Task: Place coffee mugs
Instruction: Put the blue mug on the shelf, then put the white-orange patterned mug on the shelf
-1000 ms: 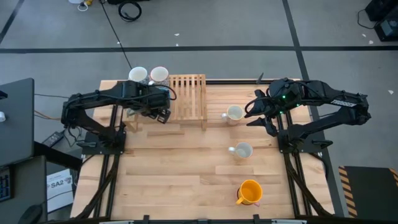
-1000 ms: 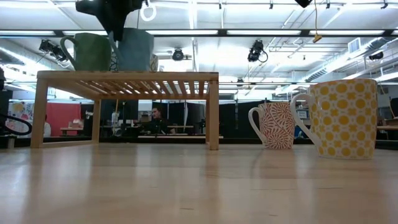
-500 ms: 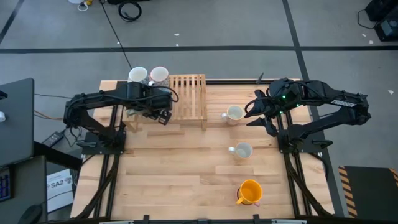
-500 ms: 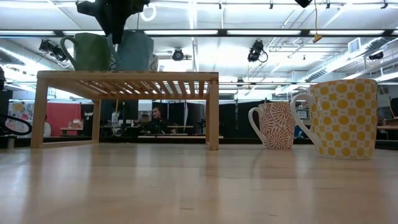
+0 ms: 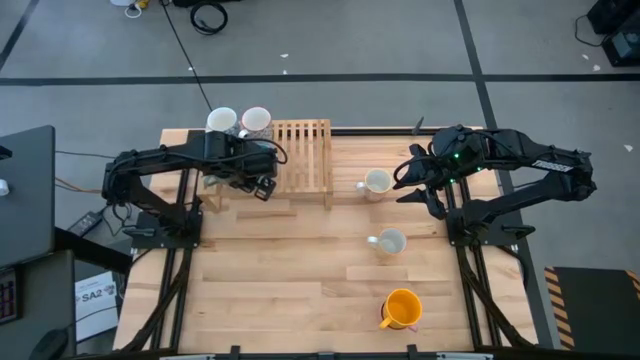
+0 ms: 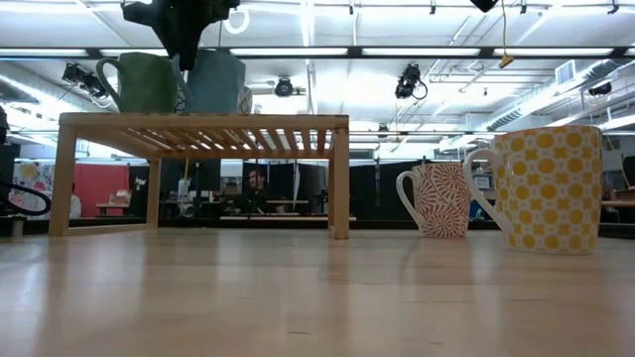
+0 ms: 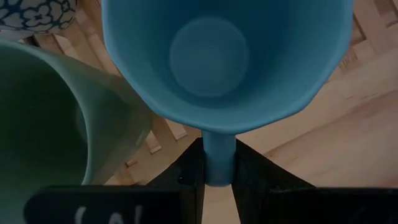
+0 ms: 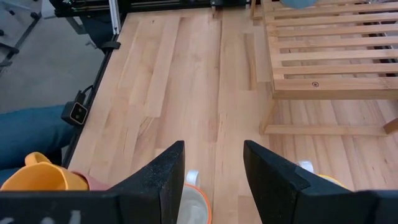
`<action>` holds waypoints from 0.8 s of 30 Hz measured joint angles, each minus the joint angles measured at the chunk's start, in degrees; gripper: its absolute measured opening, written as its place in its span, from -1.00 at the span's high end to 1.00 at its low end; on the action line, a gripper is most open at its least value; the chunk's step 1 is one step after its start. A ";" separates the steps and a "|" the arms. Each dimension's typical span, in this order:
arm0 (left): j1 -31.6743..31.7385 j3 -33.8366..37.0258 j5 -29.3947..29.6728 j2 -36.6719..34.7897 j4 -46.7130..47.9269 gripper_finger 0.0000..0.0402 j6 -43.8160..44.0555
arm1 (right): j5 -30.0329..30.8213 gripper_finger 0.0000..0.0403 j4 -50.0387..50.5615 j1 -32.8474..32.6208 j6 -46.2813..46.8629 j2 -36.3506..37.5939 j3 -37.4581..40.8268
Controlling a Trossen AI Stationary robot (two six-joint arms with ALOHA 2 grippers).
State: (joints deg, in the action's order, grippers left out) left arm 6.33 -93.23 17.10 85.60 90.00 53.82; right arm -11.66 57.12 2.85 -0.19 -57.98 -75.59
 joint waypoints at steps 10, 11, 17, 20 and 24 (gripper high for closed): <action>0.00 0.00 0.66 -0.10 -0.01 0.56 1.19 | 0.00 0.16 0.00 0.00 0.00 0.00 0.00; 0.00 0.00 0.91 -0.11 0.01 0.53 1.39 | 0.00 0.16 0.00 0.00 0.00 0.00 0.00; 0.00 -0.04 1.27 -0.11 -0.04 0.40 1.51 | 0.00 0.16 0.00 0.00 0.00 0.00 0.00; 0.00 -0.04 1.31 -0.11 -0.02 0.35 1.51 | 0.00 0.16 0.00 -0.01 0.00 0.00 0.00; 0.00 -0.04 1.57 -0.11 0.00 0.28 1.28 | 0.00 0.16 0.01 -0.01 0.00 0.00 0.00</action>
State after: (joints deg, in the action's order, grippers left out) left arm 6.33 -93.27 18.68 85.49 90.00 55.10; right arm -11.66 57.13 2.84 -0.19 -57.98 -75.59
